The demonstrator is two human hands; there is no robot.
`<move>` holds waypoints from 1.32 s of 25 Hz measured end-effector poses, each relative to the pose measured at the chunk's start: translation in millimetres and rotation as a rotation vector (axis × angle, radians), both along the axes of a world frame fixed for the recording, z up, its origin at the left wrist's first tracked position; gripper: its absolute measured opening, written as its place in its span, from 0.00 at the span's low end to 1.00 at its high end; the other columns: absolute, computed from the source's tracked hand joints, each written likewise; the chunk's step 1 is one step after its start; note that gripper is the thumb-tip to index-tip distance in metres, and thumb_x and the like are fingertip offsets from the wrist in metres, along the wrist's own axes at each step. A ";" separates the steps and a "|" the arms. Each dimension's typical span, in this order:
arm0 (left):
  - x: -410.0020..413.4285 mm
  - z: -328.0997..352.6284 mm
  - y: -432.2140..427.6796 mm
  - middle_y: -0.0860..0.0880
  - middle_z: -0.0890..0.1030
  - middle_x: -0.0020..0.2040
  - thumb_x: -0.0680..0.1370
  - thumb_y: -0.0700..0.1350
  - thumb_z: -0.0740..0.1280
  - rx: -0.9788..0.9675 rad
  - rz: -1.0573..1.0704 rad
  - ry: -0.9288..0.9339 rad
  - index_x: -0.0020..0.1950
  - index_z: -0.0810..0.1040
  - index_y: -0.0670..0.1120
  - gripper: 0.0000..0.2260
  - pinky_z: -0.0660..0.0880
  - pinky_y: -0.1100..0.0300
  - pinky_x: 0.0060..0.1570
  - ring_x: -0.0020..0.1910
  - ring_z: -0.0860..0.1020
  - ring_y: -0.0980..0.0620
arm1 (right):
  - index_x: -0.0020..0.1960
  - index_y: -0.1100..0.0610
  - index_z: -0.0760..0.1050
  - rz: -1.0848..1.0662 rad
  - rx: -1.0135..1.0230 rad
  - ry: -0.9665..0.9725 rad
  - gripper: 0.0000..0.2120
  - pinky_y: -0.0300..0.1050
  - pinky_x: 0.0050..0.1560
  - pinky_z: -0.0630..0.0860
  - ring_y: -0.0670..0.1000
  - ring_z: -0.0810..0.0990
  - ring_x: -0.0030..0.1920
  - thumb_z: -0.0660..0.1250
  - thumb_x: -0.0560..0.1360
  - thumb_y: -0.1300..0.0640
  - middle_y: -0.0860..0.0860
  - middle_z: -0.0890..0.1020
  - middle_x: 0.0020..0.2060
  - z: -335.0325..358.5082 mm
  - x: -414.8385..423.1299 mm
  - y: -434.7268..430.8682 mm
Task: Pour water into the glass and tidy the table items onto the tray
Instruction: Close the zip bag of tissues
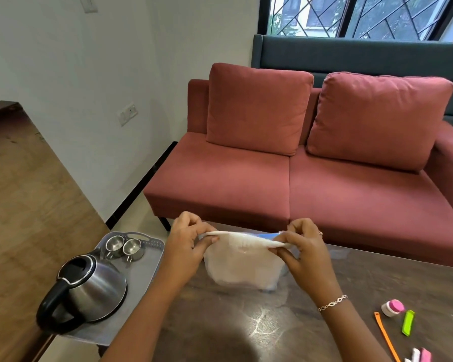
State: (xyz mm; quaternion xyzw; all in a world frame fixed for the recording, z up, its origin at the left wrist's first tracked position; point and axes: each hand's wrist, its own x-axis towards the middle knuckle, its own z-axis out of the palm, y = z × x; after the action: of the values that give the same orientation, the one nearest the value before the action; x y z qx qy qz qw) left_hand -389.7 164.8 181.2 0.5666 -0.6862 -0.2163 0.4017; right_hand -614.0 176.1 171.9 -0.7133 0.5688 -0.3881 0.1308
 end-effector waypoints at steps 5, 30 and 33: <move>27.6 -5.2 6.5 0.56 0.77 0.51 0.70 0.46 0.74 0.204 -0.151 0.040 0.49 0.77 0.48 0.11 0.71 0.63 0.44 0.47 0.75 0.61 | 0.50 0.58 0.78 0.176 0.115 0.025 0.09 0.49 0.49 0.77 0.48 0.80 0.49 0.71 0.70 0.60 0.48 0.82 0.48 -3.1 14.3 0.0; 271.0 -114.1 -131.3 0.44 0.80 0.45 0.75 0.43 0.65 0.251 -0.365 -0.723 0.49 0.74 0.45 0.05 0.70 0.51 0.47 0.45 0.77 0.43 | 0.66 0.47 0.64 0.363 0.374 0.670 0.21 0.48 0.41 0.75 0.56 0.80 0.45 0.60 0.74 0.56 0.51 0.82 0.47 -139.0 321.5 -125.9; 311.4 -133.8 -167.8 0.44 0.79 0.45 0.74 0.43 0.65 0.344 -0.343 -0.727 0.48 0.73 0.45 0.05 0.70 0.51 0.47 0.46 0.76 0.44 | 0.64 0.49 0.66 0.334 0.386 0.660 0.20 0.48 0.41 0.73 0.58 0.80 0.47 0.61 0.73 0.56 0.51 0.81 0.51 -163.1 367.2 -158.8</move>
State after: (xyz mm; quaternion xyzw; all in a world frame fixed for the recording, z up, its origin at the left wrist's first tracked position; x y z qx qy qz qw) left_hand -78.3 -3.0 47.3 0.5424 -0.8211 -0.1775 -0.0077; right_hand -246.8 17.3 8.8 -0.8442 0.5190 0.0015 0.1340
